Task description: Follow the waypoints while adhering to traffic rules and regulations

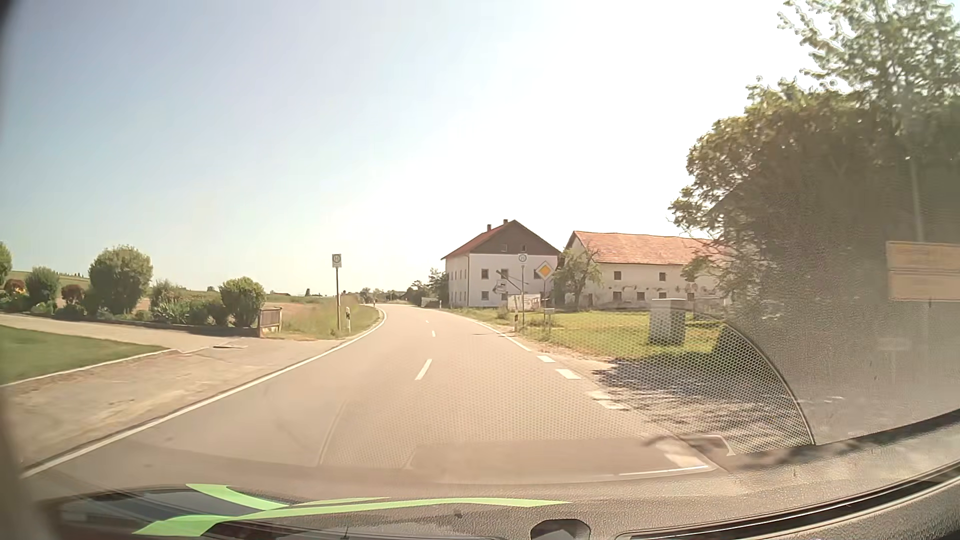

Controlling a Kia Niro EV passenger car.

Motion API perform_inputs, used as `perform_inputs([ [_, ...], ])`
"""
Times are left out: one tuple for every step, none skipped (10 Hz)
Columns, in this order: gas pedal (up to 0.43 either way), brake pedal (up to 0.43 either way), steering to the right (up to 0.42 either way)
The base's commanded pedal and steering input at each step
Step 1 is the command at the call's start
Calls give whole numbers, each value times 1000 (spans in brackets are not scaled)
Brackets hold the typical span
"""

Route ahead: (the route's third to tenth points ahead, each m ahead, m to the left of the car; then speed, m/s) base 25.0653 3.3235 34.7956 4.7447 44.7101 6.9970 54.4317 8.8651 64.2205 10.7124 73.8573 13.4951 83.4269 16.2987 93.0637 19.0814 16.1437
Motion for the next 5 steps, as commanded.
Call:
perform_inputs([
  [209, 0, -38],
  [209, 0, -38],
  [220, 0, -38],
  [220, 0, -37],
  [220, 0, -33],
])
